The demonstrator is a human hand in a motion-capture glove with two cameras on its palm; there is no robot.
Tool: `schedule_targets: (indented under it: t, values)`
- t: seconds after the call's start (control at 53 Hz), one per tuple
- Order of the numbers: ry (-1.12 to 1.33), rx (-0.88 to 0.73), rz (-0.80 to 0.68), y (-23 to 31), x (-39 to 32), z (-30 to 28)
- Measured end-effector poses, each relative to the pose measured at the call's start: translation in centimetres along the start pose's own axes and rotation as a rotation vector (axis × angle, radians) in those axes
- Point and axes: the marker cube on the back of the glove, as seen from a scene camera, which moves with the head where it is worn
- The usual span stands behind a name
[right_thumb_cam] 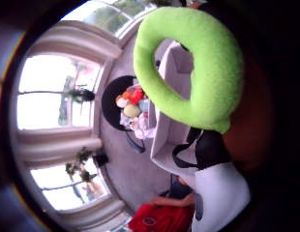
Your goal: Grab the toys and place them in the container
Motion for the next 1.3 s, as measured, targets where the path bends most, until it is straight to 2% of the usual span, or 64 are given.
schedule_targets:
  t: [0.019,0.038,0.094,0.17,0.226,0.302,0.377,0.453,0.566,0.717,0.849,1.075,1.301]
  values:
    - [-0.023,-0.022,0.091,-0.1,-1.3,0.2]
    - [-0.034,-0.039,0.119,-0.1,-2.0,0.3]
    - [-0.038,-0.075,0.051,0.4,-2.4,0.7]
    - [-0.047,-0.098,0.097,0.6,-1.5,1.1]
    - [-0.039,-0.081,-0.004,1.7,-0.9,0.9]
    - [-0.007,-0.035,0.077,2.4,0.4,0.5]
    - [0.009,0.005,-0.038,4.4,4.4,0.3]
    - [0.05,0.019,0.174,6.3,9.4,0.6]
    - [0.044,-0.009,0.263,8.7,14.3,1.6]
    - [-0.008,-0.069,0.428,14.5,26.7,6.2]
    - [0.005,-0.099,0.545,18.0,32.7,11.8]
    - [-0.119,-0.274,0.696,21.6,36.8,20.5]
    - [-0.114,-0.411,0.653,20.3,36.0,24.5]
